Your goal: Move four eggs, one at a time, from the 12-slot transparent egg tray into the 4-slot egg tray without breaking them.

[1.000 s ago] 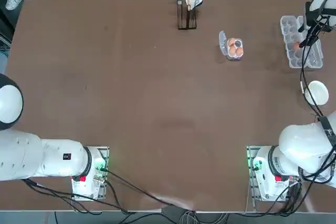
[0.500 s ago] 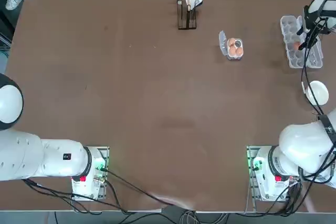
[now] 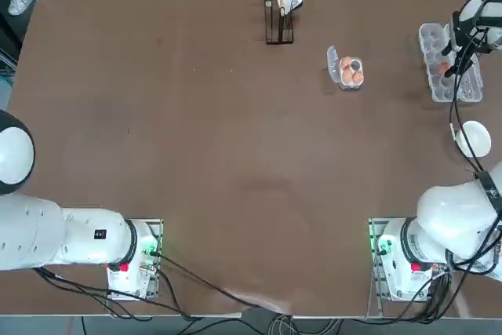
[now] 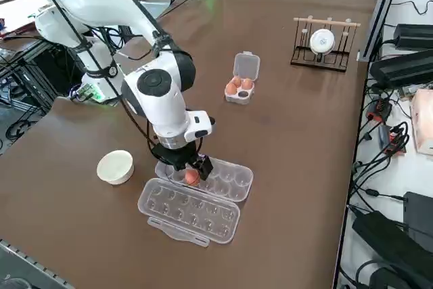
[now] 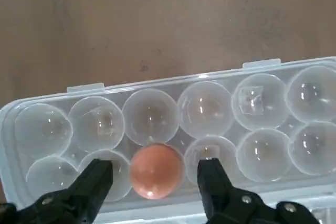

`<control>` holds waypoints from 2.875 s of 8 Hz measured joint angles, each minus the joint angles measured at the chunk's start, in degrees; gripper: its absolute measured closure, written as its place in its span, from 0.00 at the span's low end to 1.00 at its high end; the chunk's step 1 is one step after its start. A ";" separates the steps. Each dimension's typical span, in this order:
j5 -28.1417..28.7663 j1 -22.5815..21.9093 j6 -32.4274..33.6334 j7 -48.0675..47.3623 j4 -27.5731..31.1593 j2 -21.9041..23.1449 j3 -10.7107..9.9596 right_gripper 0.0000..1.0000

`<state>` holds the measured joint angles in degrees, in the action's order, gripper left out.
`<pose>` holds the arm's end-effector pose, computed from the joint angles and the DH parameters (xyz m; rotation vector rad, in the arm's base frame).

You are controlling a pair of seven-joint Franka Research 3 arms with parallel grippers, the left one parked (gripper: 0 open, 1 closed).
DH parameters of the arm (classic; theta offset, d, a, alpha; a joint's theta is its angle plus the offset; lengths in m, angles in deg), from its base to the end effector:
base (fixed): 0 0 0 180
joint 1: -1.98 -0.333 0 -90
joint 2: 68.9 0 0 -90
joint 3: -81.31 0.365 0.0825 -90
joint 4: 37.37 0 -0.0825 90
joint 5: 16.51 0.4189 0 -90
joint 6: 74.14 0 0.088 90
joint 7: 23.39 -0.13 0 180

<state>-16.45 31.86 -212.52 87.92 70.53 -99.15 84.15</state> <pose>0.6090 -0.3128 0.2205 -2.3339 -2.0954 -0.0402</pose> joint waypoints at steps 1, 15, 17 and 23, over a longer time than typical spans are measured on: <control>0.00 0.01 0.00 0.01 -0.13 -0.29 0.00 0.03; -0.03 0.65 0.01 0.53 -0.88 -1.77 0.01 0.19; -0.03 0.66 0.01 0.73 -1.36 -2.08 0.02 0.22; -0.03 0.68 0.04 1.25 -2.54 -2.98 0.01 0.25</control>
<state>-16.48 32.54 -212.48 89.16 67.99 -102.13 84.16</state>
